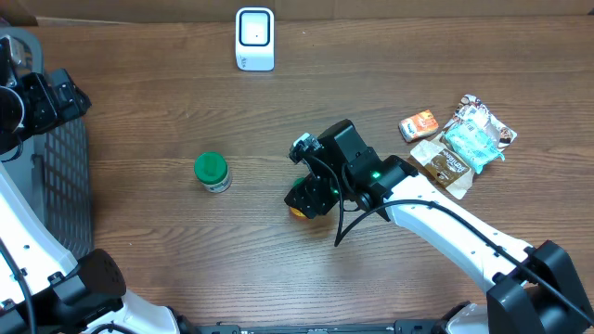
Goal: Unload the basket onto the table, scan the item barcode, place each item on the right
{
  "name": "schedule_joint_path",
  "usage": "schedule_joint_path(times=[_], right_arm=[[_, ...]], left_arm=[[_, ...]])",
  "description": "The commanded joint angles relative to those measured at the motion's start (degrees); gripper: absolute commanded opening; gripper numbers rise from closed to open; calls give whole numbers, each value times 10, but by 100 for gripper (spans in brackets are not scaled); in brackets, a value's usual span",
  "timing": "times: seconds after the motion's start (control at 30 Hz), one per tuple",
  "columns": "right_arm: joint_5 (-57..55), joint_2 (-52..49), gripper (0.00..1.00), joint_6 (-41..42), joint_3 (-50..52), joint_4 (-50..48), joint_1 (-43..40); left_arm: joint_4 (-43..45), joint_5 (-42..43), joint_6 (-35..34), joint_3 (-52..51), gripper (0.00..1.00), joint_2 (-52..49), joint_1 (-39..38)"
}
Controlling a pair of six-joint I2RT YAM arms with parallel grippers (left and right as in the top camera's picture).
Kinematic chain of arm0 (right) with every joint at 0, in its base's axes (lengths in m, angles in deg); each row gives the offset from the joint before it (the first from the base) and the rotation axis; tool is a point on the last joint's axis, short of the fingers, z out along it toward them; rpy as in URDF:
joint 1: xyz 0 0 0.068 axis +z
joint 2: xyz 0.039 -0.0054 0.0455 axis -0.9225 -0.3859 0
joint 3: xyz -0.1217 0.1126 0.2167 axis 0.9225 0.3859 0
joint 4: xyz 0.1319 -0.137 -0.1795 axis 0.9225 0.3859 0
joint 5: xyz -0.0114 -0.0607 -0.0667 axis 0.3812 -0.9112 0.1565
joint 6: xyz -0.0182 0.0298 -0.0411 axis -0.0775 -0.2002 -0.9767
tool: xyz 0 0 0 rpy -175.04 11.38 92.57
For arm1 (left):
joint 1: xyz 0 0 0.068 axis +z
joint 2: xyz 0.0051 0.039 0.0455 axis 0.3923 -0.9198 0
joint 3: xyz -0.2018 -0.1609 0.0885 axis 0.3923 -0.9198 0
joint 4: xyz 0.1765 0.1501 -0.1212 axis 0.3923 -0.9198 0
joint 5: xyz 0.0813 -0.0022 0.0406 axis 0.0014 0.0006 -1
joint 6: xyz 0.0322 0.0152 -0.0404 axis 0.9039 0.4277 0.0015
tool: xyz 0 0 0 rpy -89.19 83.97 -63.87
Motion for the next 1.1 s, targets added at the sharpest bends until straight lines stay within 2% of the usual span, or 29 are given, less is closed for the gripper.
schedule_joint_path(times=[0.0, 0.2, 0.23, 0.3, 0.47, 0.63, 0.77, 0.93, 1.03, 1.07], right_arm=[[12, 6, 65, 1, -5, -13, 1], [12, 6, 43, -4, -5, -23, 1], [12, 6, 42, -9, -5, -26, 1], [12, 6, 30, -33, -6, -32, 1], [25, 6, 13, -88, -6, -61, 1], [71, 6, 11, -328, -6, -89, 1], [102, 6, 11, -464, -6, -113, 1], [123, 5, 13, -600, -5, -112, 1], [123, 4, 13, -615, -5, -104, 1], [123, 3, 4, -621, -5, -98, 1]], left_arm=[[0, 1, 11, -2, 100, -3, -1], [0, 1, 11, -2, 99, -3, -1], [0, 1, 11, -2, 100, -3, -1], [0, 1, 11, -2, 100, -3, -1], [0, 1, 11, -2, 100, -3, -1], [0, 1, 11, -2, 99, -3, -1], [0, 1, 11, -2, 100, -3, -1], [0, 1, 11, -2, 100, -3, -1], [0, 1, 11, -2, 100, -3, -1], [0, 1, 11, -2, 100, -3, -1]])
